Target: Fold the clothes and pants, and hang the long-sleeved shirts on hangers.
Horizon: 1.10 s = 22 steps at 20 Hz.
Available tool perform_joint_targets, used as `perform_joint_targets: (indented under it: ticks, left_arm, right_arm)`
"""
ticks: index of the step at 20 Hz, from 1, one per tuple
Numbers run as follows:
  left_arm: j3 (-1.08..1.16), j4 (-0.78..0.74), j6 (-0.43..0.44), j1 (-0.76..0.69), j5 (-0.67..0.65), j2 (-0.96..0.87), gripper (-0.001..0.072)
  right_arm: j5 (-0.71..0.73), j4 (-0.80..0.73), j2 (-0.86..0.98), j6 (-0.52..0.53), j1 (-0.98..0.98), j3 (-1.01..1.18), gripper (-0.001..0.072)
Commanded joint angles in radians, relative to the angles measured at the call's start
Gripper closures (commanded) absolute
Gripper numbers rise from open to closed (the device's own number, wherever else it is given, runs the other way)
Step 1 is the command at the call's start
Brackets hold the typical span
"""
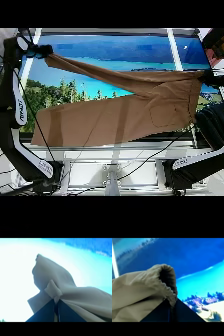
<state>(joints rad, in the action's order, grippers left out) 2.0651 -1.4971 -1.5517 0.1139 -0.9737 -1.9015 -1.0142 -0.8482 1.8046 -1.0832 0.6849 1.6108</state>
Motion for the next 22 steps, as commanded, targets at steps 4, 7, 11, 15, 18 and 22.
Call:
perform_joint_targets:
  ticks: [4, 7, 11, 15, 18, 22]
  left_arm:
    - [-0.315, -0.272, -0.023, -0.032, 0.033, 0.137, 0.0688]
    - [-0.639, -0.333, -0.119, -0.083, 0.291, 0.251, 0.0688]
    - [-1.031, -0.557, -0.439, -0.138, 0.515, 0.442, 0.0688]
    - [-1.133, -0.560, -0.476, -0.117, 0.368, 0.516, 0.0674]
    - [-1.133, -0.560, -0.476, -0.113, 0.276, 0.552, 0.0144]
    - [-1.133, -0.560, -0.478, -0.110, 0.269, 0.600, 0.0102]
  right_arm:
    - [0.042, 0.023, 0.008, -0.027, 0.000, 0.000, 0.0677]
    - [0.038, 0.007, 0.023, -0.027, 0.000, -0.002, 0.0678]
    - [0.039, -0.004, 0.024, -0.027, 0.000, -0.002, 0.0678]
    - [0.039, -0.005, 0.024, -0.027, 0.000, -0.002, 0.0677]
    - [0.038, -0.005, 0.024, -0.027, 0.000, -0.002, 0.0677]
    - [0.032, -0.005, 0.024, -0.028, 0.000, -0.002, 0.0677]
